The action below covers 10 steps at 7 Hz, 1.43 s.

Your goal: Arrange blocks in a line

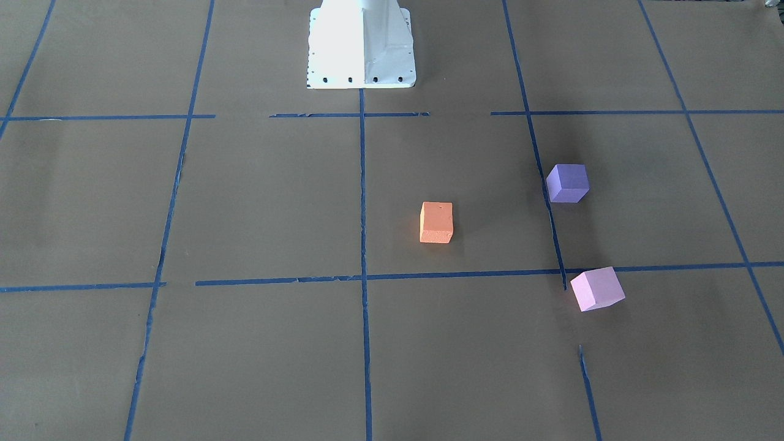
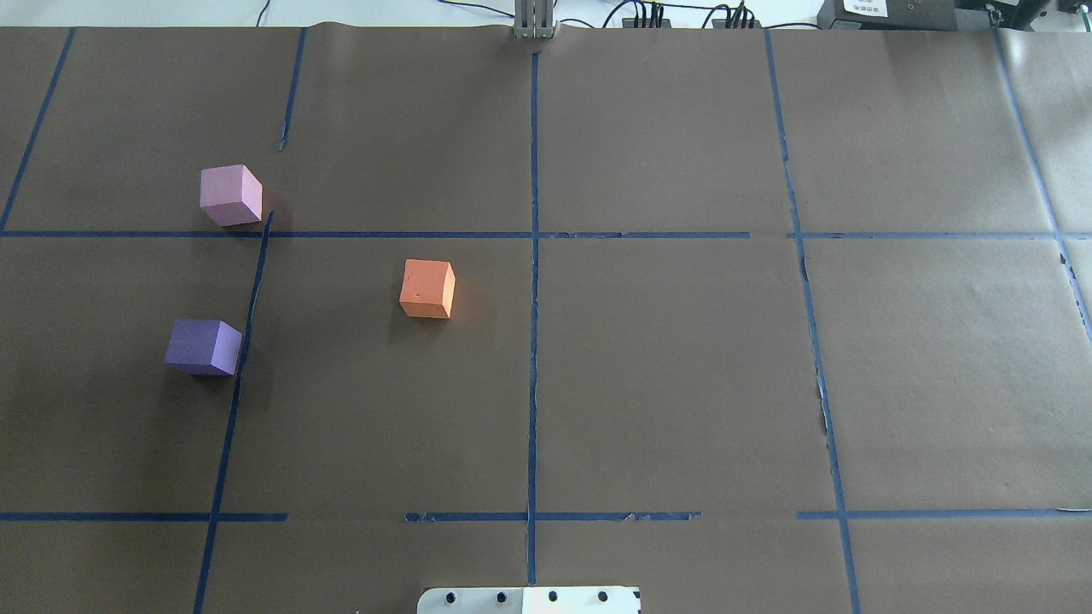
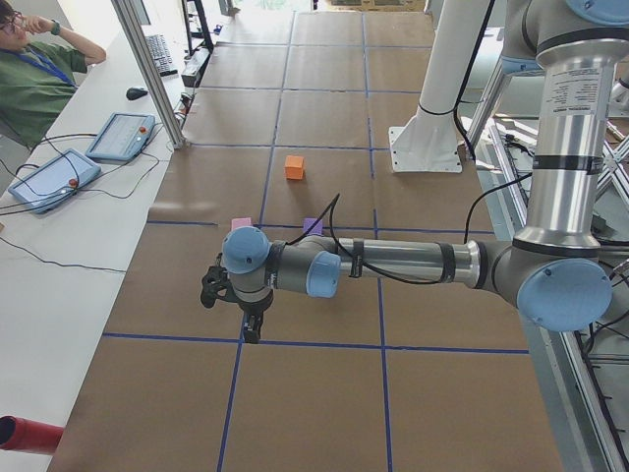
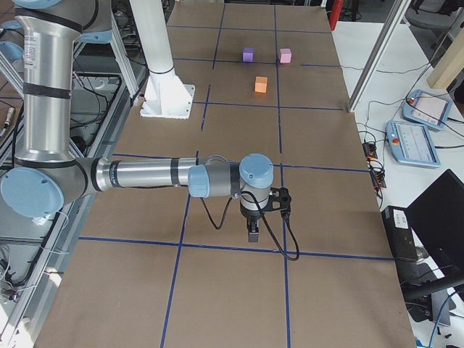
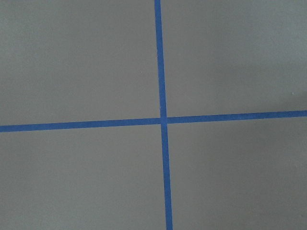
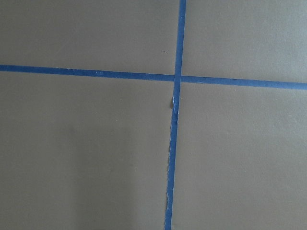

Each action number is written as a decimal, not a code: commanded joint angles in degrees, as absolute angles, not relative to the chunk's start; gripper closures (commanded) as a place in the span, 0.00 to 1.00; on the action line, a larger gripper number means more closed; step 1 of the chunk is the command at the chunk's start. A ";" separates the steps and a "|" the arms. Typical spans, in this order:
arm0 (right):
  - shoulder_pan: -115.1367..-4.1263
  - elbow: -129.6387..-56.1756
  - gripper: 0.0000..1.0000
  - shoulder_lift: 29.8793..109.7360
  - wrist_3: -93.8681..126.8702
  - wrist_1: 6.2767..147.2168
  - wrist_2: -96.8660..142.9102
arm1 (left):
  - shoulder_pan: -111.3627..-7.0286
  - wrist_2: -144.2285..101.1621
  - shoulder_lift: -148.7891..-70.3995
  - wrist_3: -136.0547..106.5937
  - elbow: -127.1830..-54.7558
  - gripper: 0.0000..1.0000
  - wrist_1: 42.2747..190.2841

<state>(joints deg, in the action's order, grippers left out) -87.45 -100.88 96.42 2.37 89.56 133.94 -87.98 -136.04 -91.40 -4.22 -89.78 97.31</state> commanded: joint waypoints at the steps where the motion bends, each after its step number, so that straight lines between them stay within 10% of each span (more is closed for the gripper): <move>1: -87.45 -100.81 0.00 96.42 2.37 89.56 133.95 | -87.89 -136.32 -91.75 -4.22 -91.22 0.00 97.38; 10: -87.45 -100.90 0.00 96.42 2.37 89.56 133.95 | -58.50 -131.18 -116.93 -41.10 -95.74 0.00 101.42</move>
<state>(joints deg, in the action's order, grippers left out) -87.45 -100.89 96.41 2.37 89.56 133.95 -65.64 -134.74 -110.28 -34.53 -97.91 101.25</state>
